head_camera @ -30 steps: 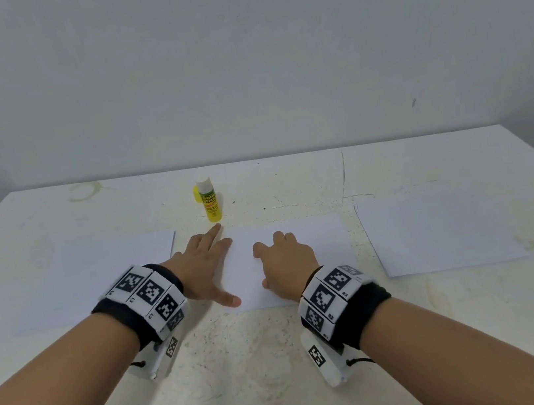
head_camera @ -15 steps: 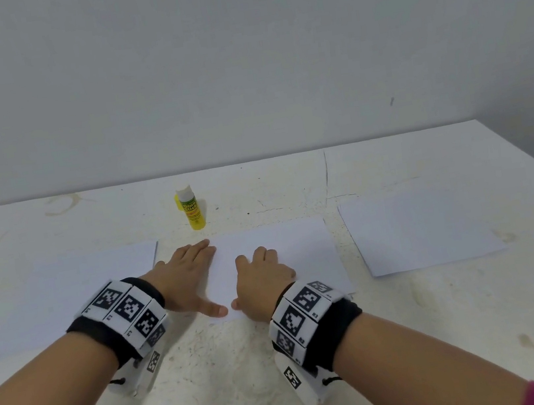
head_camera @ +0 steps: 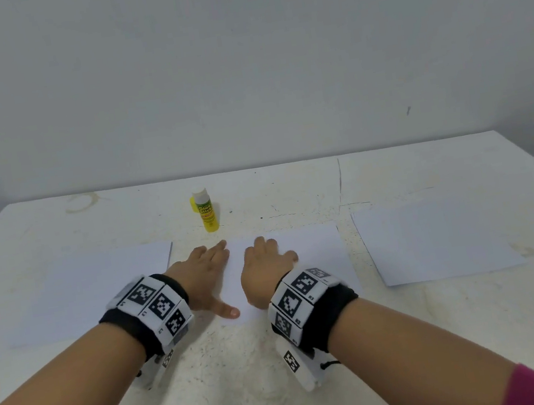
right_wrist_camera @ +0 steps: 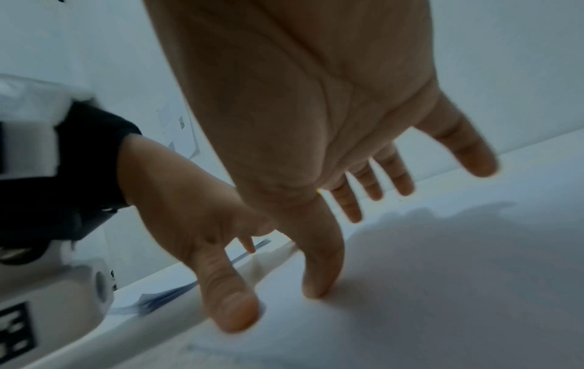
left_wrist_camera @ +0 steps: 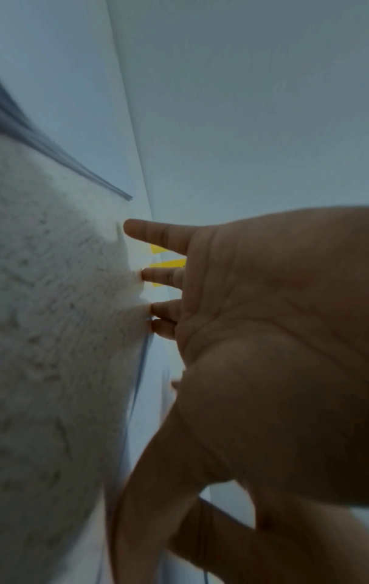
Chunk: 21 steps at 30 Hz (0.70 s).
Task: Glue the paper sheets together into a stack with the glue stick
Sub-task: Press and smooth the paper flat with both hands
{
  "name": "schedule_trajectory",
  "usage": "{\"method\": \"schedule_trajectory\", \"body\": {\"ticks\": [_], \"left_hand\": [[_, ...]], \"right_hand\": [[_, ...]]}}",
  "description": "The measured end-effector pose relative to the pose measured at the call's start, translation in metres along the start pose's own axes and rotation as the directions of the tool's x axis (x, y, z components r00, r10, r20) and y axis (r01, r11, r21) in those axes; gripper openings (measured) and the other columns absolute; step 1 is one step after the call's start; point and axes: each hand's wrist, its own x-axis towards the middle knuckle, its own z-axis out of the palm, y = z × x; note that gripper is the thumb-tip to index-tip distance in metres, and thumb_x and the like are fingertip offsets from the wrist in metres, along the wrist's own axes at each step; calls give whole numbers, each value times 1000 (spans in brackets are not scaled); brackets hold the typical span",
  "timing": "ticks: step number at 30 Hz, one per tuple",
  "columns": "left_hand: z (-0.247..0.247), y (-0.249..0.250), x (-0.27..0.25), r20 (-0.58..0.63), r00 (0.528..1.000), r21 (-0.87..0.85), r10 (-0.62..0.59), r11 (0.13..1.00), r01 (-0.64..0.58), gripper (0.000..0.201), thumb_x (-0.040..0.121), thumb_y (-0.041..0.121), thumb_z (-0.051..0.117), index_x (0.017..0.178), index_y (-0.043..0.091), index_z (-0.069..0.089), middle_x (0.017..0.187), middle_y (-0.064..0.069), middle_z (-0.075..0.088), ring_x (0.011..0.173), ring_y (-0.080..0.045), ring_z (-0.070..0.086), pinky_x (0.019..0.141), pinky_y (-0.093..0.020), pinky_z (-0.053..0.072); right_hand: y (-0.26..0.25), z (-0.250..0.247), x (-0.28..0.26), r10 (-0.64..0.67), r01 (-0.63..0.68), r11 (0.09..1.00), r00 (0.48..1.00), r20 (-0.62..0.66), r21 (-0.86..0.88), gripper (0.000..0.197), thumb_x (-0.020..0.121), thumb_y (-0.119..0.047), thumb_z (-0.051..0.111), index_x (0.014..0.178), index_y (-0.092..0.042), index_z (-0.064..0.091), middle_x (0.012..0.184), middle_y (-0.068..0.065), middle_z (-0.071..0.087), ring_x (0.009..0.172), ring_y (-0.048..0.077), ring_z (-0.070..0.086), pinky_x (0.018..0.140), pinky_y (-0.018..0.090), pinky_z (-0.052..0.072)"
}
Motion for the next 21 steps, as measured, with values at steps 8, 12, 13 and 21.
{"method": "schedule_trajectory", "body": {"ticks": [8,12,13,21], "left_hand": [[3,3,-1,-30,999,87,-24,996,27,121,72,72,61,152,11,-6,160,0,-16,148,-23,-7,118,-50,15],[3,2,0,-23,999,94,-23,995,25,120,73,73,59,152,11,-7,160,-1,-16,147,-26,-13,118,-52,5],[4,1,0,-20,1000,89,-22,996,24,120,73,73,58,152,11,-8,160,-1,-17,147,-26,-13,118,-53,4],[6,-3,2,-11,1000,88,-8,996,9,122,72,76,55,152,12,-11,159,-1,-20,147,-28,-13,118,-54,3]], "right_hand": [[34,-18,6,-259,260,966,956,141,12,90,90,-42,60,154,-19,2,161,-5,1,146,16,14,117,54,0],[64,-15,4,-222,211,972,969,110,107,86,89,-53,56,154,-22,9,159,-4,18,142,21,27,119,48,4],[72,-15,5,-204,190,974,973,107,127,83,89,-55,55,153,-23,13,156,-2,27,139,23,32,118,48,7],[133,-23,-3,-10,-8,979,996,88,204,76,86,-52,61,146,-23,25,137,5,49,125,26,46,109,40,31]]}}
